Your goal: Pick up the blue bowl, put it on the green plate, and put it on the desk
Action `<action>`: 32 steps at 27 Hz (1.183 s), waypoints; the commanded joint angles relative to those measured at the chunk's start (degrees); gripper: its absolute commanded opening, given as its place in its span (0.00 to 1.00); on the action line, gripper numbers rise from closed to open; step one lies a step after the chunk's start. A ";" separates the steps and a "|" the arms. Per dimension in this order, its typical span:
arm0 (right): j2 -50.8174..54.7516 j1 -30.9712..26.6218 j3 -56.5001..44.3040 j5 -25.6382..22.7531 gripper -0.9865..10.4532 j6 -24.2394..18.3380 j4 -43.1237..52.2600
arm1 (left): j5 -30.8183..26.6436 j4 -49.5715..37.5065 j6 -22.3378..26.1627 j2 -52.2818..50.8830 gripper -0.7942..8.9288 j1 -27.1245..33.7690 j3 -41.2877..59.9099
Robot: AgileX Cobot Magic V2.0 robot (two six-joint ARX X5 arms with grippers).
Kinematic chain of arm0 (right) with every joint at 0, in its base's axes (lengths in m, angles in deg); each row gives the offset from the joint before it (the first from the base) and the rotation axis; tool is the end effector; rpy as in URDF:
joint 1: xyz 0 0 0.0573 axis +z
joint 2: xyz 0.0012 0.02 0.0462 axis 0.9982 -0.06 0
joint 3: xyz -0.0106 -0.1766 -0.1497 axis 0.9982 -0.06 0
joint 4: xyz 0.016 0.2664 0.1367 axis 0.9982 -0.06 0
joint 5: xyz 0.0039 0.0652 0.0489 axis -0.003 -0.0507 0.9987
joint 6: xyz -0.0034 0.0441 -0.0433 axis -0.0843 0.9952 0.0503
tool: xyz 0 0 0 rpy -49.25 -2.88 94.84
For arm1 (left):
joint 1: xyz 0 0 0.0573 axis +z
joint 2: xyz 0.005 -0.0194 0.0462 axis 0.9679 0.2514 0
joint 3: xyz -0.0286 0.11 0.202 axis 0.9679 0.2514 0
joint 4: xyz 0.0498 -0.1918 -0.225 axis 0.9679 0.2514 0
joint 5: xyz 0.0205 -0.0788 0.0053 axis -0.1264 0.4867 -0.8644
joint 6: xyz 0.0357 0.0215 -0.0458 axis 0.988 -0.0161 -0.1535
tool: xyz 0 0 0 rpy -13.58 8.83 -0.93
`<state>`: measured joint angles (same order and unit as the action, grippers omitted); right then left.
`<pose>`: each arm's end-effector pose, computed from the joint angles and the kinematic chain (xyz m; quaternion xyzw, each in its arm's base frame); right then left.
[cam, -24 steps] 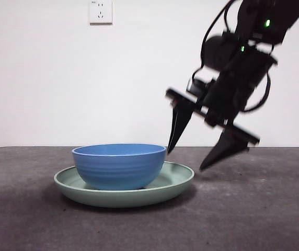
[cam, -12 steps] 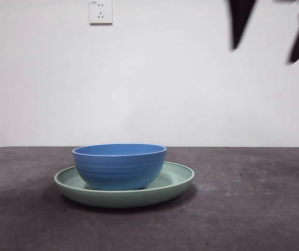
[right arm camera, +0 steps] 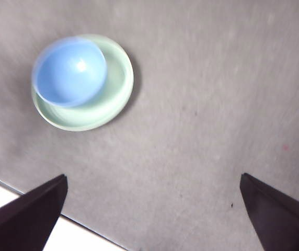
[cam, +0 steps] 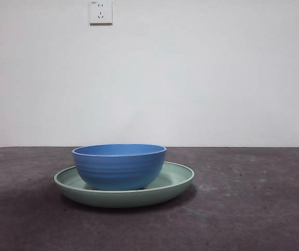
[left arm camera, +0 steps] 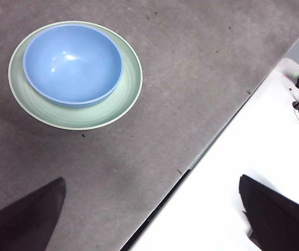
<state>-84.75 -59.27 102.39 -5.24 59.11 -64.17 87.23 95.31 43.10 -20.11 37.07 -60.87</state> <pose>0.1297 0.0694 0.4015 0.0025 0.3835 0.2093 0.8995 0.1299 -0.1167 0.3386 0.0806 0.3690 -0.4174 0.8265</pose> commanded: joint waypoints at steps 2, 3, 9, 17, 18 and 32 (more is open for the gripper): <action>5.46 0.33 0.33 0.59 0.63 -0.72 -3.91 | 0.26 -0.63 -0.15 0.22 0.63 -0.26 -0.76; 6.56 0.33 0.33 0.74 0.63 -0.68 -3.91 | 0.26 -0.63 -0.15 0.22 0.63 -0.26 -0.76; 8.66 0.33 0.33 1.64 0.63 -0.66 -3.91 | 0.26 -0.66 -0.11 0.22 0.63 -0.26 -0.76; 8.68 0.33 0.33 1.33 0.11 -0.63 -3.67 | 0.26 -0.61 -0.13 0.22 0.11 -0.26 -0.76; 8.68 0.33 0.33 1.36 0.11 -0.63 -3.61 | 0.26 -0.61 -0.13 0.24 0.11 -0.26 -0.76; 8.68 0.33 0.33 1.42 0.11 -0.63 -2.45 | 0.24 -0.61 -0.13 -0.48 0.11 1.60 -0.52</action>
<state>-75.90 -59.27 102.12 -3.80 59.09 -63.86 87.23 95.29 43.08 -20.59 38.58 -60.87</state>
